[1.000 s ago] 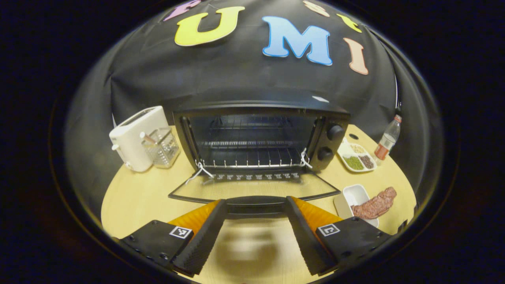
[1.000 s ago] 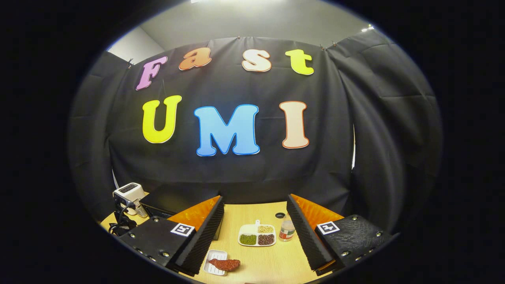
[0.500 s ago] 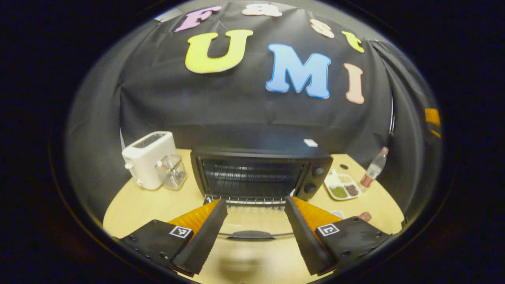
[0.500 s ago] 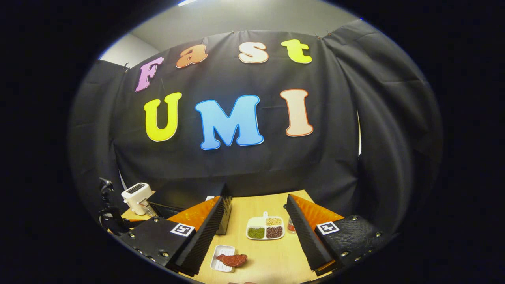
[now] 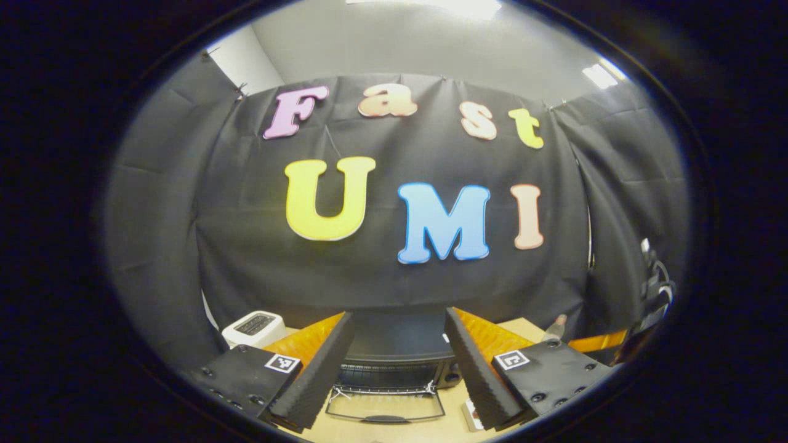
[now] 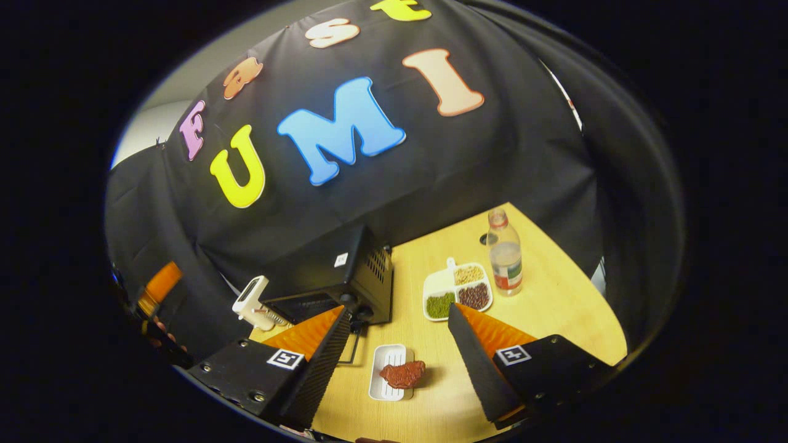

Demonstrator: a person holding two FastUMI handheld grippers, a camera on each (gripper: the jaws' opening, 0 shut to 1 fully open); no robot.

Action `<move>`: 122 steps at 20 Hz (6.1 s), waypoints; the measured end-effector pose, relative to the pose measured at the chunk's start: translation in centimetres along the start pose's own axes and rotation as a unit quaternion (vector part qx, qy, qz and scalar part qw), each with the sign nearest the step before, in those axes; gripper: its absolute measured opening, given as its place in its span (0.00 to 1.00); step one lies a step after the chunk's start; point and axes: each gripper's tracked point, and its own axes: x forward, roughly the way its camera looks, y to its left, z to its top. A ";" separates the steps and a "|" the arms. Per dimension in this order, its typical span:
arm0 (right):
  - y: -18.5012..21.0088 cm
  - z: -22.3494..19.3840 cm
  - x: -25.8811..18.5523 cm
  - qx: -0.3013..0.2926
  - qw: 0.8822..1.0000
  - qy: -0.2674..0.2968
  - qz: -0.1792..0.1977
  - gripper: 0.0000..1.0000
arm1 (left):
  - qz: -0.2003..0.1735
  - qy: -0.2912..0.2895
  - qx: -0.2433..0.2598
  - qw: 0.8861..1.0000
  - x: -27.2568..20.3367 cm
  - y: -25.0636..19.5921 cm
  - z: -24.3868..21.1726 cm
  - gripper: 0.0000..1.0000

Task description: Open the electric oven with the left hand, put the food in, and close the electric oven.

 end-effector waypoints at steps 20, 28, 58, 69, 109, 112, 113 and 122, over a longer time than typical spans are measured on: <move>-1.8 -15.5 9.7 0.158 0.959 0.210 0.105 0.49 | 0.117 -0.002 0.001 0.993 -5.8 1.5 3.7 1.00; -0.9 -14.6 8.8 0.228 0.943 0.214 0.115 0.08 | 0.069 0.005 -0.009 0.998 -3.9 2.7 2.8 0.99; 20.8 -8.9 22.3 0.352 0.924 0.042 0.145 0.08 | 0.010 0.014 -0.018 1.000 -2.7 18.8 1.6 0.99; 18.8 -12.3 27.9 0.259 0.963 0.068 0.014 0.28 | -0.001 0.052 -0.020 0.998 -1.3 19.8 -1.0 1.00; 13.6 11.9 -6.6 -0.148 0.950 -0.268 -0.062 0.98 | -0.045 0.271 -0.032 0.961 2.7 2.7 -24.0 1.00; 12.0 11.8 -6.3 -0.135 0.954 -0.257 -0.071 0.98 | -0.036 0.353 -0.047 0.934 1.8 2.7 -29.7 1.00; 11.5 11.9 -6.2 -0.135 0.954 -0.255 -0.075 0.98 | -0.032 0.372 -0.047 0.927 1.4 2.7 -31.3 1.00; 8.0 11.8 -5.0 -0.124 0.961 -0.230 -0.097 0.98 | -0.032 0.512 -0.008 0.858 0.0 2.7 -41.4 1.00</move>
